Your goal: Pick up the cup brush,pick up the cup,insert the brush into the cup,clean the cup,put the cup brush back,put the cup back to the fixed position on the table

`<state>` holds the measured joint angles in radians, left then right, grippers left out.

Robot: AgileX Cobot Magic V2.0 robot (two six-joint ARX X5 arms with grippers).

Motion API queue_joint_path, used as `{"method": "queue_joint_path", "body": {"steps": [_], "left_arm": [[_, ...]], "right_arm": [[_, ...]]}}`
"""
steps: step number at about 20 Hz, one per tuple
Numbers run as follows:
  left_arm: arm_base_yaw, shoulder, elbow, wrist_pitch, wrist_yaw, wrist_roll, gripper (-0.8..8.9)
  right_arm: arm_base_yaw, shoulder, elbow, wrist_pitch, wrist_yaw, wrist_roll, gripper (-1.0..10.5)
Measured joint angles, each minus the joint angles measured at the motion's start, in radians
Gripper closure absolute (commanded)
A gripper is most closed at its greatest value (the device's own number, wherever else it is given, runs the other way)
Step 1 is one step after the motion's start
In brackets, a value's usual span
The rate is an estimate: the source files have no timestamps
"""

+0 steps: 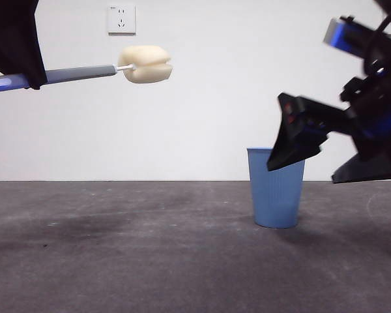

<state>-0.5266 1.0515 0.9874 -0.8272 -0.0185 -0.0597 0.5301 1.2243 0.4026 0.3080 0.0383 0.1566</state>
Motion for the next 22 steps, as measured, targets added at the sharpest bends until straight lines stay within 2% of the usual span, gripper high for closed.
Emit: {"method": "queue_joint_path", "body": {"steps": [9, 12, 18, 22], "left_arm": [[0.0, 0.0, 0.0, -0.001, 0.0, 0.0, 8.22], [0.0, 0.0, 0.0, -0.001, 0.0, 0.0, 8.22], [0.0, 0.0, 0.0, 0.008, 0.0, 0.0, 8.22], [-0.001, 0.0, 0.0, 0.031, 0.002, 0.0, 8.22]], "right_arm": [[-0.056, 0.282, 0.0, 0.373, 0.011, -0.051, 3.8], [-0.085, 0.354, 0.0, 0.486, -0.057, -0.052, 3.8], [-0.112, 0.465, 0.0, 0.64, -0.095, -0.071, 3.8], [-0.117, 0.525, 0.051, 0.656, -0.117, -0.077, 3.8]]}}
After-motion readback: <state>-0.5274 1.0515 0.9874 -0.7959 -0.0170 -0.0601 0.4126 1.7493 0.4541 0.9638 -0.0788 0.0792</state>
